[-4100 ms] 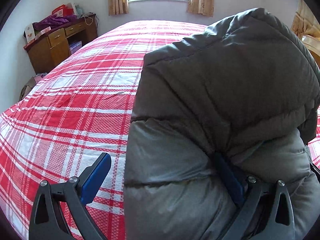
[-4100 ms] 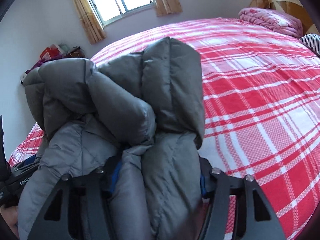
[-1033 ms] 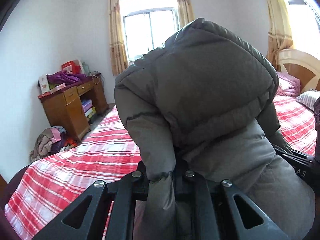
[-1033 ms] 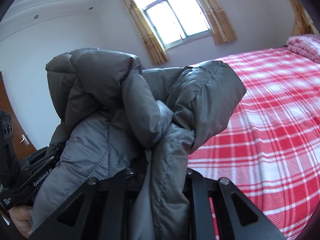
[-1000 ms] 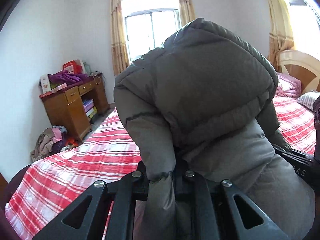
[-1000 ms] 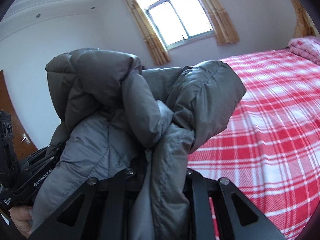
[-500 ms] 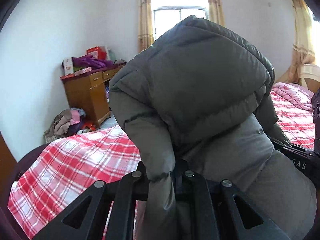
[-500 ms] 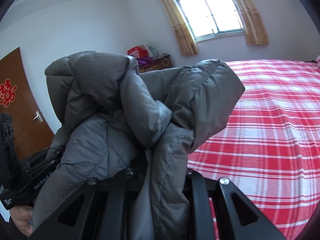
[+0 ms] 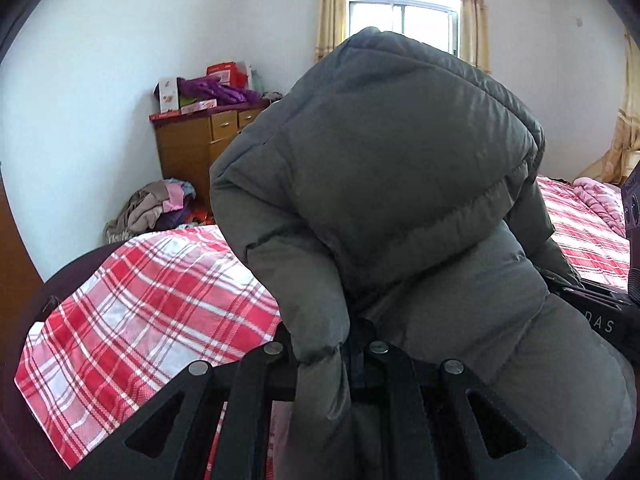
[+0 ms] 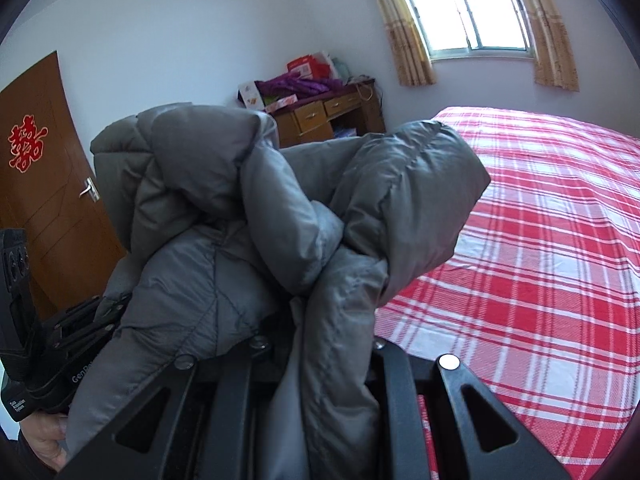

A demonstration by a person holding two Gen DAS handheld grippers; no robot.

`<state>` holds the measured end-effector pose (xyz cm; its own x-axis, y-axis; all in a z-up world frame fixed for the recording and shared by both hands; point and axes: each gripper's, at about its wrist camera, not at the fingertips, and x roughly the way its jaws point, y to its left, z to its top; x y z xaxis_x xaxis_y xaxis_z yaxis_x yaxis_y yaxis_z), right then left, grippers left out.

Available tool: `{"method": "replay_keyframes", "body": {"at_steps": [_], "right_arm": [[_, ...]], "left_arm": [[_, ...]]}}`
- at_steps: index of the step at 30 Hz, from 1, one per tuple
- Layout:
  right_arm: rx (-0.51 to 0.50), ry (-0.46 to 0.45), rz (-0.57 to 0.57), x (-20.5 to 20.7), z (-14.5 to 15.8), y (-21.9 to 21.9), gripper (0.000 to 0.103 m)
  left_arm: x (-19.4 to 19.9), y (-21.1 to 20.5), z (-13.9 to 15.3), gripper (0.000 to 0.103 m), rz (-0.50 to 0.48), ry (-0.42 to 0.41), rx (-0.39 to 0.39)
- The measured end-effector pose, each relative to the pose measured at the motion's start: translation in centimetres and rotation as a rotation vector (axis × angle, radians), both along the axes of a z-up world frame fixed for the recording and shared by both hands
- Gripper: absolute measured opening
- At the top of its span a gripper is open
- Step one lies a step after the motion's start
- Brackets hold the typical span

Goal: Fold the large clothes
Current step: 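Carry the held jacket bundle across the room with both grippers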

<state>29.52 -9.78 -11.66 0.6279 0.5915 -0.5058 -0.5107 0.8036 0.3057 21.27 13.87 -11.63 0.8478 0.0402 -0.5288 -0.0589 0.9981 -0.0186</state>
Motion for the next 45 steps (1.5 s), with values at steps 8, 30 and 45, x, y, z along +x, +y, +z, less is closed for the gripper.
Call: {"method": "replay_keyframes", "body": {"at_steps": [8, 30, 45], "right_arm": [[-0.03, 0.035, 0.028, 1.0, -1.3, 2.2, 0.018], [-0.076, 0.167, 0.048, 5.4, -6.4, 4.1, 0.018], [-0.099, 0.235, 0.025, 8.0, -8.4, 5.1, 0.029]], "left_arm": [[0.2, 1.0, -0.9, 0.011, 0.025, 0.033, -0.012], [2.1, 3.7, -5.2, 0.016, 0.077, 0.126, 0.0], [3.2, 5.4, -7.5, 0.062, 0.134, 0.17, -0.051]]}}
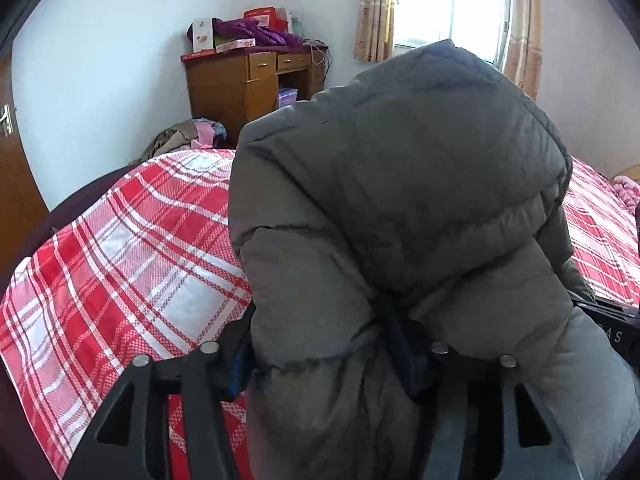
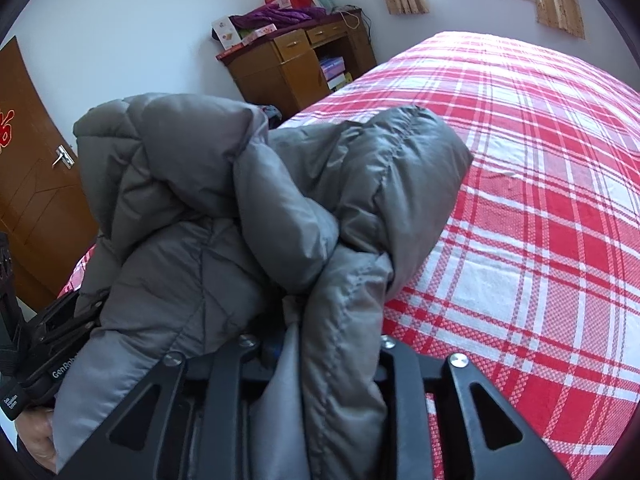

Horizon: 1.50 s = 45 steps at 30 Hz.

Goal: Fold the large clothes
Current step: 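Carry the held jacket bundle across the room with both grippers, then lower the jacket bundle onto the bed corner and open both grippers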

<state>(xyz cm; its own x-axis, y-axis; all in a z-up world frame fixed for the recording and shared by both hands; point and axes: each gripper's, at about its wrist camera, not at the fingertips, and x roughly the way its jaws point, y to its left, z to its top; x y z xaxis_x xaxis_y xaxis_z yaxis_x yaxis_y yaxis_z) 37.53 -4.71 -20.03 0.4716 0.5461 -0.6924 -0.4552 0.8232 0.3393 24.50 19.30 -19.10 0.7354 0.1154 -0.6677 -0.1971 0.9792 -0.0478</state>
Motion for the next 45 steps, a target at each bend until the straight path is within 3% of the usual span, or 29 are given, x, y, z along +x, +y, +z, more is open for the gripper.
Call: {"method": "replay_keyframes", "body": {"at_steps": [8, 20, 33, 37, 40, 45], "right_arm": [[0.012, 0.019, -0.013, 0.4, -0.7, 0.4, 0.036], [0.019, 0.036, -0.028, 1.3, -2.0, -0.1, 0.045], [-0.011, 0.052, -0.042, 1.6, -2.1, 0.2, 0.051], [-0.049, 0.05, -0.056, 1.7, -1.3, 0.6, 0.055], [-0.082, 0.022, -0.076, 0.8, 0.4, 0.4, 0.056], [-0.064, -0.083, -0.103, -3.0, 4.6, -0.8, 0.08]], "left_arm": [[0.5, 1.0, -1.0, 0.077, 0.032, 0.007, -0.019], [1.1, 1.6, -2.1, 0.091, 0.084, 0.014, -0.039], [1.3, 2.1, -2.2, 0.094, 0.091, 0.031, -0.051], [0.8, 2.2, -1.0, 0.094, 0.087, 0.059, -0.037], [-1.5, 2.2, 1.6, 0.094, 0.084, 0.017, -0.029], [-4.8, 1.7, 5.0, 0.094, 0.05, -0.06, -0.028]]}}
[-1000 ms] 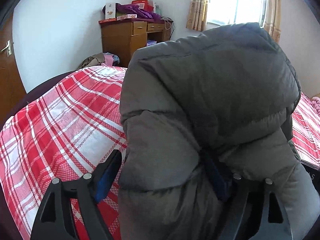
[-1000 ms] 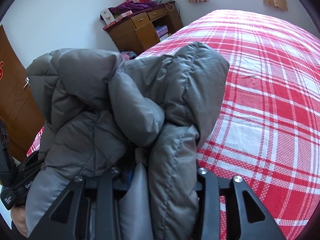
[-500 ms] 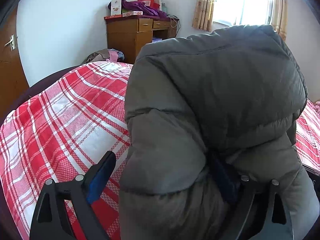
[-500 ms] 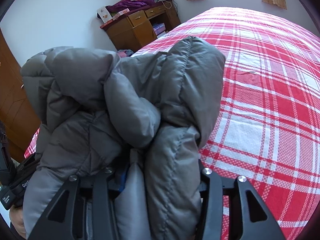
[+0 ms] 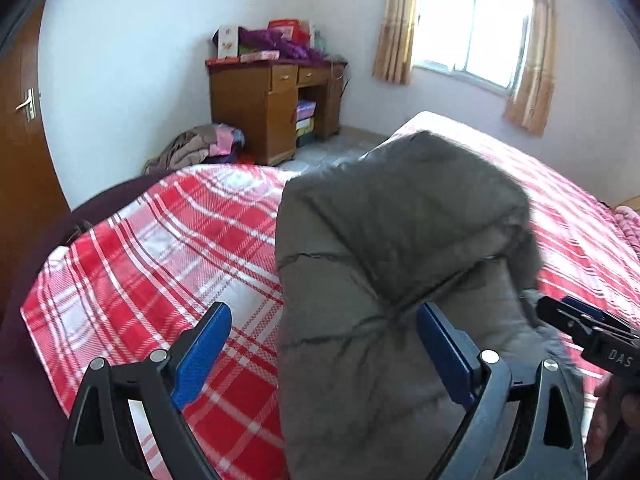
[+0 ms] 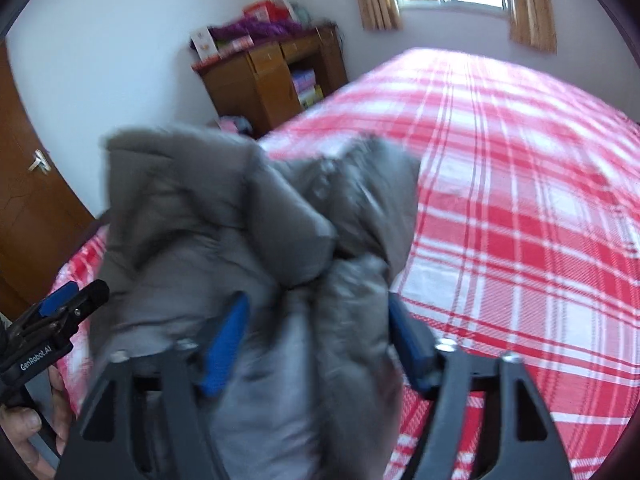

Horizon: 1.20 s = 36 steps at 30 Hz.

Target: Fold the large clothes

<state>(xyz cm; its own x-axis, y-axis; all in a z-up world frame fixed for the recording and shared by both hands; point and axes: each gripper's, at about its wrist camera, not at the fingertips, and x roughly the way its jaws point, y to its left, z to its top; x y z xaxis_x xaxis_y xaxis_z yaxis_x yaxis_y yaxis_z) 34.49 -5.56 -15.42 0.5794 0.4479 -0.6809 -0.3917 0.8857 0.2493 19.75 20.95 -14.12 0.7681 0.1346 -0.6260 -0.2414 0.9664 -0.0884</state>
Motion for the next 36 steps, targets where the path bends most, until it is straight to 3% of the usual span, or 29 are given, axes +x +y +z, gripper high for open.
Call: {"method": "replay_keyframes", "body": {"at_steps": [5, 11, 15, 19, 36], "right_arm": [[-0.024, -0.046, 0.035, -2.7, 2.5, 0.7, 0.08], [0.026, -0.237, -0.017, -8.8, 8.6, -0.6, 0.08], [0.019, -0.298, -0.041, -11.3, 10.6, -1.2, 0.081], [0.025, -0.338, -0.048, -12.7, 11.7, -1.3, 0.083], [0.023, -0.366, -0.003, -14.5, 11.8, 0.1, 0.085]], "left_arm": [[-2.9, -1.1, 2.6, 0.094, -0.017, -0.039, 0.041], [-7.1, -2.2, 7.0, 0.094, -0.041, -0.166, 0.068], [-9.1, -2.3, 8.8, 0.094, -0.036, -0.232, 0.05], [-10.0, -3.0, 10.2, 0.094, -0.054, -0.263, 0.062], [-10.2, -2.8, 10.1, 0.094, -0.05, -0.263, 0.049]]}}
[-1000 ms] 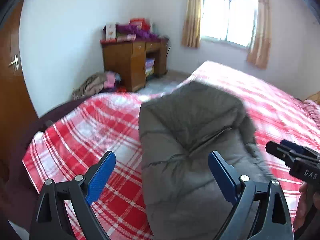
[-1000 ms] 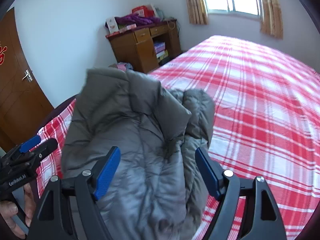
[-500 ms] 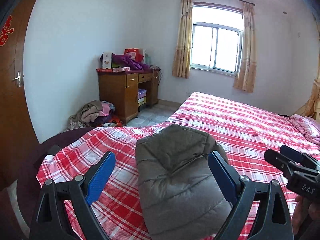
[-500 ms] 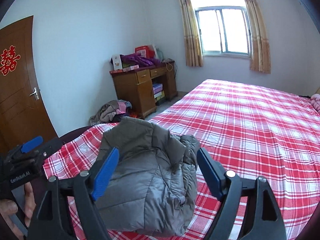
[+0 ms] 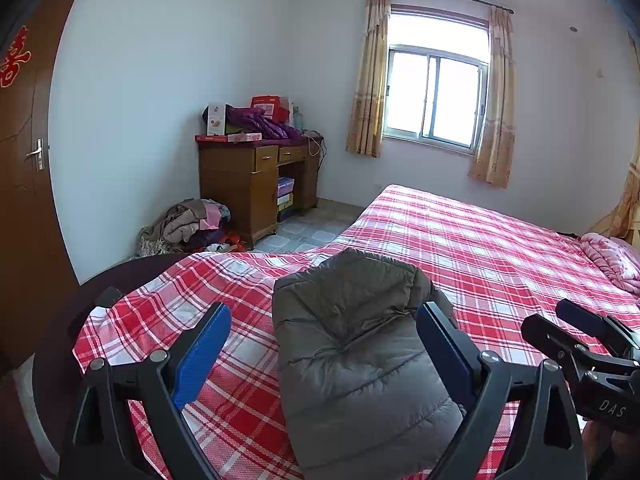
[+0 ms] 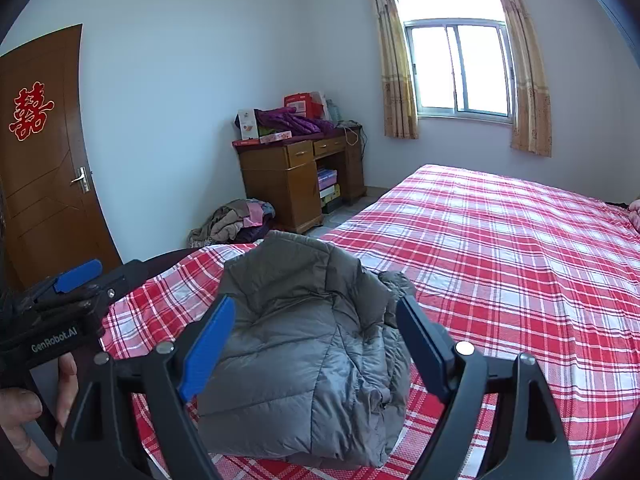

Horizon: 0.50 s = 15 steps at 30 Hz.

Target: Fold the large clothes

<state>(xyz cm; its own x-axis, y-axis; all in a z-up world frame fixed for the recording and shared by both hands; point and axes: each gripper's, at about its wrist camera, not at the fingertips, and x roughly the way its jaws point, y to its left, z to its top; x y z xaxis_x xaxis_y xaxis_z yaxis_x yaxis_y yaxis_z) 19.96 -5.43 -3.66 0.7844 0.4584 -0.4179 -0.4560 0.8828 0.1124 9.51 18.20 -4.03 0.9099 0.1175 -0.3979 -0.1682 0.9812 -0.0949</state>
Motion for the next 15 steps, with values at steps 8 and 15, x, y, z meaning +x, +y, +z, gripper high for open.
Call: {"method": "replay_keyframes", "body": {"at_steps": [8, 15], "right_arm": [[0.004, 0.012, 0.002, 0.08, -0.15, 0.02, 0.085], [0.008, 0.019, 0.001, 0.15, -0.28, 0.11, 0.085]], "left_arm": [[0.22, -0.62, -0.32, 0.094, -0.006, 0.01, 0.012], [0.33, -0.68, -0.38, 0.094, -0.005, 0.013, 0.013]]}}
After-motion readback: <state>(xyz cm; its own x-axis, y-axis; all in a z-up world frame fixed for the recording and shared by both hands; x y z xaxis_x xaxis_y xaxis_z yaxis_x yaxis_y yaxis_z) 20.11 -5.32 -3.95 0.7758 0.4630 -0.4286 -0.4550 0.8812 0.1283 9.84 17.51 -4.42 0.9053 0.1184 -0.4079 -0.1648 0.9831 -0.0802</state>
